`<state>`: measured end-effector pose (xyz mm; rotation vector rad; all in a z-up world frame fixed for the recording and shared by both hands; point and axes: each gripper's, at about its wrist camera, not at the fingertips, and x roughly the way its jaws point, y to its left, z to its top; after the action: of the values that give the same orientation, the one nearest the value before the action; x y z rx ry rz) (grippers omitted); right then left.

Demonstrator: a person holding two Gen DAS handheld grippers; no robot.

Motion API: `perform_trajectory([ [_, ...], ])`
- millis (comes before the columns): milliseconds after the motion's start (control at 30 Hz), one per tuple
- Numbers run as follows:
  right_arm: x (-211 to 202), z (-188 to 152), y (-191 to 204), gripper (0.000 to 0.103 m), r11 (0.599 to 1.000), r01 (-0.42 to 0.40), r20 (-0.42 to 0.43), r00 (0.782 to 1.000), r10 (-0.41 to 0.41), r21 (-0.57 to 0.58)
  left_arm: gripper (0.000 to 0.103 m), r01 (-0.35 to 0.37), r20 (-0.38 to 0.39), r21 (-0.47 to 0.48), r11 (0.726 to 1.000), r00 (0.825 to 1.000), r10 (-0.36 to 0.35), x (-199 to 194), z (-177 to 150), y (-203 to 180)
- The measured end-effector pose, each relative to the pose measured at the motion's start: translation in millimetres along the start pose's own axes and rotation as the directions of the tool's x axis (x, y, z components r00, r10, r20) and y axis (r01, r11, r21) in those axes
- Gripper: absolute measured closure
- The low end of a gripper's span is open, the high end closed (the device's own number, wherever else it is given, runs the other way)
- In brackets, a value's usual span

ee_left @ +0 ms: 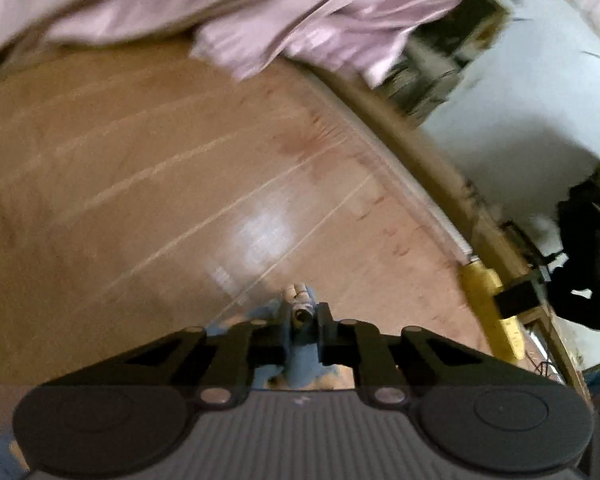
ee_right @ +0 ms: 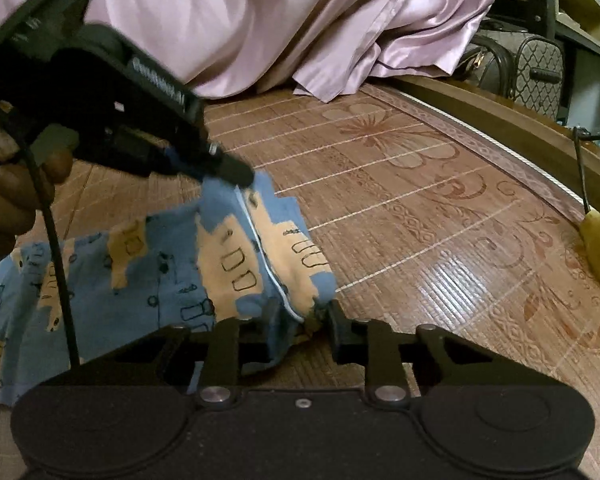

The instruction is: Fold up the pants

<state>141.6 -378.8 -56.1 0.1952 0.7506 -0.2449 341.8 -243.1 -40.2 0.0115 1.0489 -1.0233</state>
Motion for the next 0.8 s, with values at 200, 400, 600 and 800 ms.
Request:
perform_trajectory([
  [200,-1,-1,2,0.076,1.000,0.021,0.007,1.000,-0.021,0.003,0.077,-0.228,0.049,0.342,0.912,0.973,0.225,24,-17,-42],
  [400,1,-2,-3,0.086,0.999,-0.004,0.000,1.000,0.004,0.047,0.038,-0.222,0.104,0.113,0.968,0.972,0.211,4,-19,-13],
  [600,-1,1,-12,0.093,0.981,-0.097,0.017,0.995,0.096,0.170,0.037,-0.149,0.088,-0.142,0.979,0.983,0.163,-32,-32,26],
  [800,-24,17,25,0.093,0.992,-0.117,0.142,0.982,0.122,-0.047,0.035,0.025,0.148,-0.359,0.933,0.989,0.030,-79,-57,67],
])
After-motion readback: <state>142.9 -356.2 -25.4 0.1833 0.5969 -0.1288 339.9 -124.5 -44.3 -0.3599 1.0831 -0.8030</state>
